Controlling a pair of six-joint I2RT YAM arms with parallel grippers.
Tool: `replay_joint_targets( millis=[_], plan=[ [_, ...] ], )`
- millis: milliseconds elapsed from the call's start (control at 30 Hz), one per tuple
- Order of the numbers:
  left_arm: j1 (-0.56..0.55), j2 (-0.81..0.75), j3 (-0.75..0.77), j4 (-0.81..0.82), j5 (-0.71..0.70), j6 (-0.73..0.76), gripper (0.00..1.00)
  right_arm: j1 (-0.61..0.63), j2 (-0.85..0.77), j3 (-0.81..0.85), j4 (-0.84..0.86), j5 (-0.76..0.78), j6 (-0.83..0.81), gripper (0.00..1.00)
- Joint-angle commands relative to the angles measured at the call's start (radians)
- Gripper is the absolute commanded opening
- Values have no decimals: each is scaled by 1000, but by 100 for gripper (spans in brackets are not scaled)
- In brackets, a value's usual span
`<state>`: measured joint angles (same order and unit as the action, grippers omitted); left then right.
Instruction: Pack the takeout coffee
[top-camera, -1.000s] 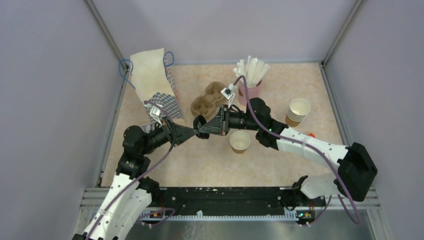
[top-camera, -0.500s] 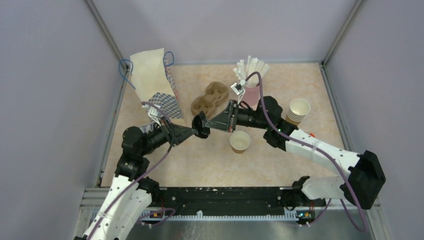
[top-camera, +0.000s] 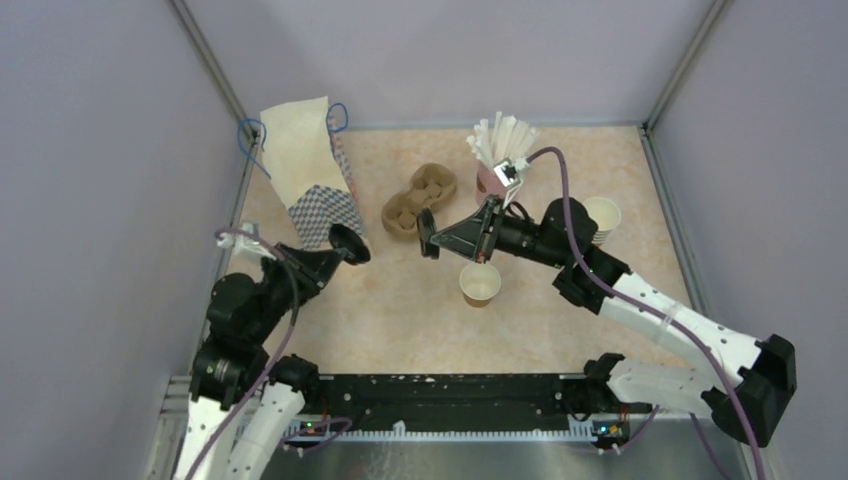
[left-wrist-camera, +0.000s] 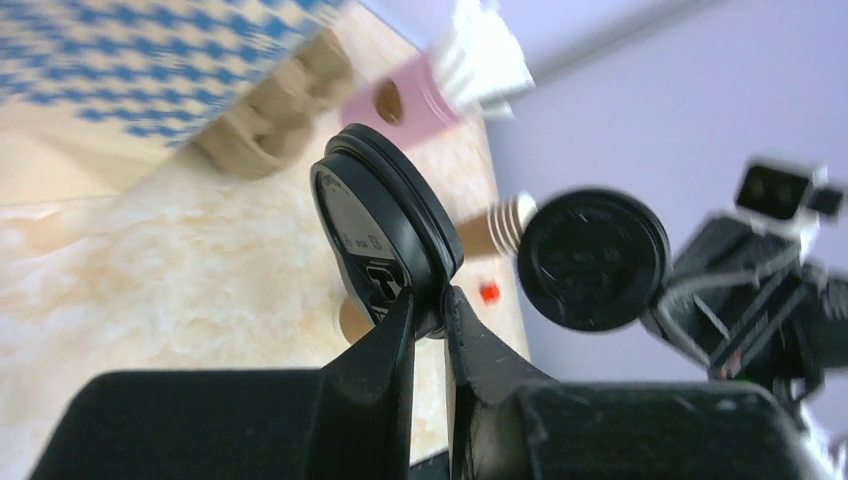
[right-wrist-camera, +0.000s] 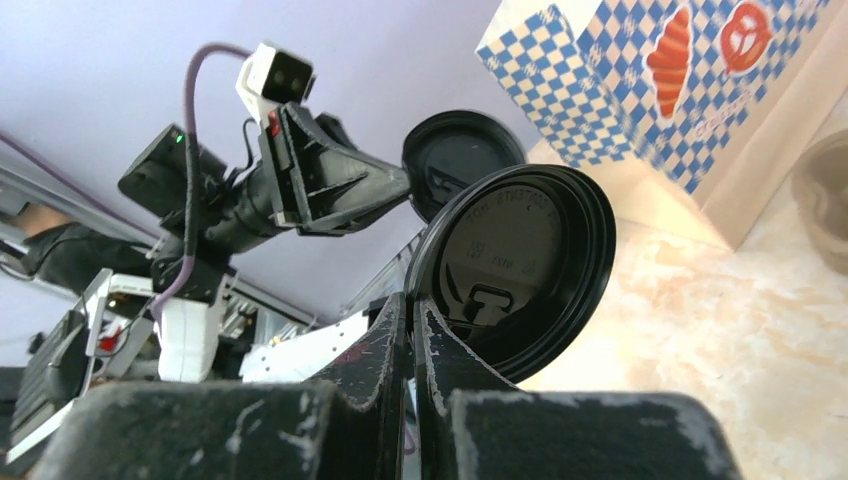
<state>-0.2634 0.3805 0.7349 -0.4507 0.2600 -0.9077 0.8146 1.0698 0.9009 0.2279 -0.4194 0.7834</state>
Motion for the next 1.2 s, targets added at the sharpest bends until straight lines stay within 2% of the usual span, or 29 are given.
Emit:
replay_joint_targets(
  millis=[0,100,200,400,600,867,1167],
  plan=[
    [3,-121,78,-389,-444,-184,16,-10,-74,9,-52,87,-60,0],
    [2,-241,40,-482,-635,-312,16,-9,-99,9,-70,106,-74,0],
    [-6,-302,-25,-433,-708,-333,19,-10,-113,7,-81,108,-80,0],
    [-62,-188,-82,-405,-841,-426,18,-9,-148,16,-133,121,-109,0],
    [-93,-190,-121,-379,-1072,-465,23,-9,-231,16,-203,186,-155,0],
    [-106,-40,-177,-198,-1071,-373,28,-9,-275,26,-257,192,-188,0],
    [-73,135,-225,-113,-1114,-355,28,-10,-329,13,-289,216,-216,0]
  ],
)
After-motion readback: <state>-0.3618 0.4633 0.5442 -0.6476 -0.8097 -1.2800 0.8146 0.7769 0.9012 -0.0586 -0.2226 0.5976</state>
